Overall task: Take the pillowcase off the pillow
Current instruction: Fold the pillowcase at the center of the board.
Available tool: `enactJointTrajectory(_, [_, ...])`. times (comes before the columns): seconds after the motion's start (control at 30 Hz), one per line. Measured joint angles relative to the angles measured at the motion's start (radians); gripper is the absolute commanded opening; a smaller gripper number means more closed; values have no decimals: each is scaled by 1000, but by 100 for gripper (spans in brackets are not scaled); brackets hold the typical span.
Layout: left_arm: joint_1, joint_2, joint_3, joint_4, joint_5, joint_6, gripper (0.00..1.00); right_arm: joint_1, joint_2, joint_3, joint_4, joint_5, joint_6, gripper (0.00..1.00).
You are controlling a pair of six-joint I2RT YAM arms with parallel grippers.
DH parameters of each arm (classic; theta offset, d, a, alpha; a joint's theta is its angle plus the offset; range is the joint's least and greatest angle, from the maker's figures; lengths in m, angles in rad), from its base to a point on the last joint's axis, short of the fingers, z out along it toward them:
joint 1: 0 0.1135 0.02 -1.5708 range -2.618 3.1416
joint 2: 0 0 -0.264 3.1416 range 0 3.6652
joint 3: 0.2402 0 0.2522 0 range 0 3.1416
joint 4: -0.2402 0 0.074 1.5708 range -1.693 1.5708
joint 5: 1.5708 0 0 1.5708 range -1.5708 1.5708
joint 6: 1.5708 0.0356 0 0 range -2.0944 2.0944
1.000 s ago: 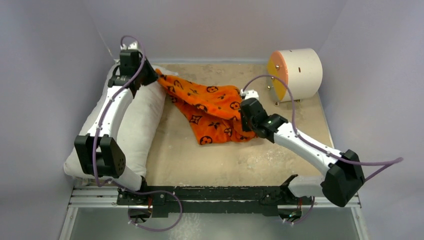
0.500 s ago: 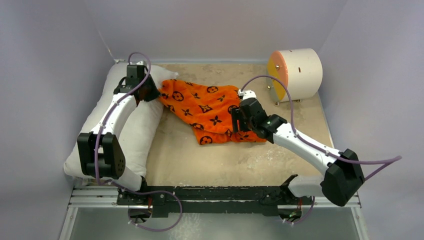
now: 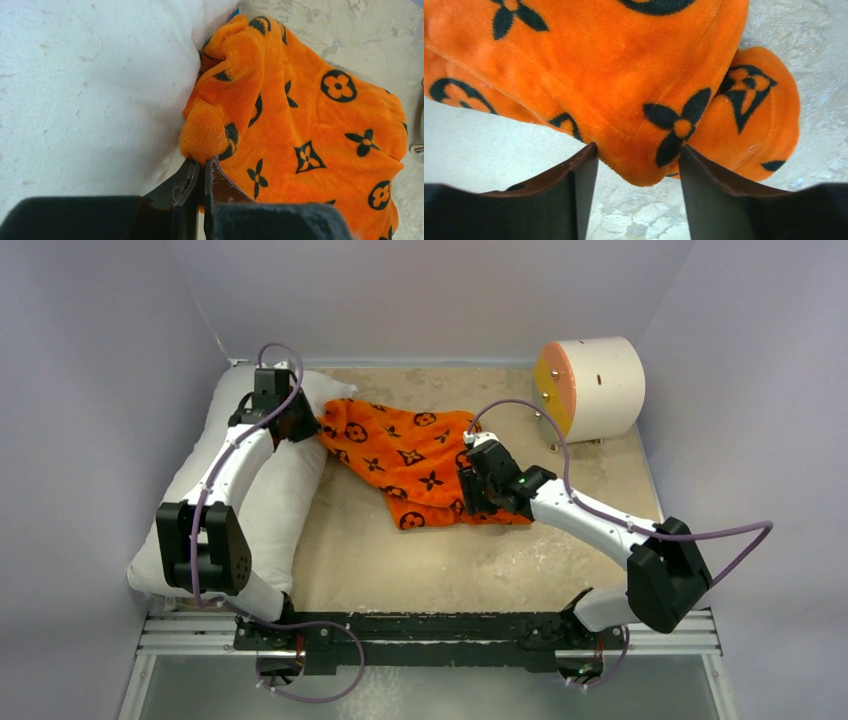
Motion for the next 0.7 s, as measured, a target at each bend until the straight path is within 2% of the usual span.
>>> enactJointTrajectory(0.13, [0,0,1,0,0,0,0,0,0,0,3,-40,3,35])
enactJointTrajectory(0.3, [0,0,3,-3,0,0,0,0,0,6,5,-58,9,28])
enactJointTrajectory(0.47, [0,0,16,-10,-1,2,0,0,-2,29,3,-50,9,17])
enactJointTrajectory(0.6, [0,0,29,-16,-3,8,0,0,-13,40,-11,-34,12,0])
enactJointTrajectory(0.7, [0,0,39,-20,-9,10,0,0,-32,55,-27,-26,16,0])
